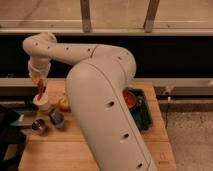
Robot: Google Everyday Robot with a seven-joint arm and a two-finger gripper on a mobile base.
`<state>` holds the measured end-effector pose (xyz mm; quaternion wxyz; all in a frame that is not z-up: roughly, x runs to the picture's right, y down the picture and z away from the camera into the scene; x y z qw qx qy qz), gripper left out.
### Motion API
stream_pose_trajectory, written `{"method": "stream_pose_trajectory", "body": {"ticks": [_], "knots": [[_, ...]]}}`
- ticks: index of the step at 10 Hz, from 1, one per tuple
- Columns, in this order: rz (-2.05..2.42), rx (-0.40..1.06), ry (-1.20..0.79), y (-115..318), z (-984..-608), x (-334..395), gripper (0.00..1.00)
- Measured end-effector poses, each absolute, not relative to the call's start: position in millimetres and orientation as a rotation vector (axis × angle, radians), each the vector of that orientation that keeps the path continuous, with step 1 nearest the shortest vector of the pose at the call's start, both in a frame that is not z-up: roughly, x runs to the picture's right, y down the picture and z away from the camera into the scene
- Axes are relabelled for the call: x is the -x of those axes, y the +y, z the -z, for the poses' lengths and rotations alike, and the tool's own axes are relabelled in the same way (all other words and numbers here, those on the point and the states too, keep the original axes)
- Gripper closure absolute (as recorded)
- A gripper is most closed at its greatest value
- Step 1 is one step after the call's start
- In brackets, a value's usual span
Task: Place pepper in paper cup
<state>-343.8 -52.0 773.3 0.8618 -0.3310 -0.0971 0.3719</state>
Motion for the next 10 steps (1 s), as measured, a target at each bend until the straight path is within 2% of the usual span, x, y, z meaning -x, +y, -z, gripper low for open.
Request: {"method": "stream_pose_trajectory", "body": {"ticks": [5,7,8,9,10], "knots": [[-0.759,0.795,-0.178,-19.8,-794.9,358.8,1.00],[-0.756,0.830,-0.164,-7.7,-802.6,361.7,0.87],[-0.760,0.849,-0.162,-1.7,-806.7,362.8,0.76],[-0.767,0.853,-0.164,-0.9,-808.3,361.9,0.69],[-0.769,0.852,-0.164,-1.8,-808.7,360.5,0.68]]}}
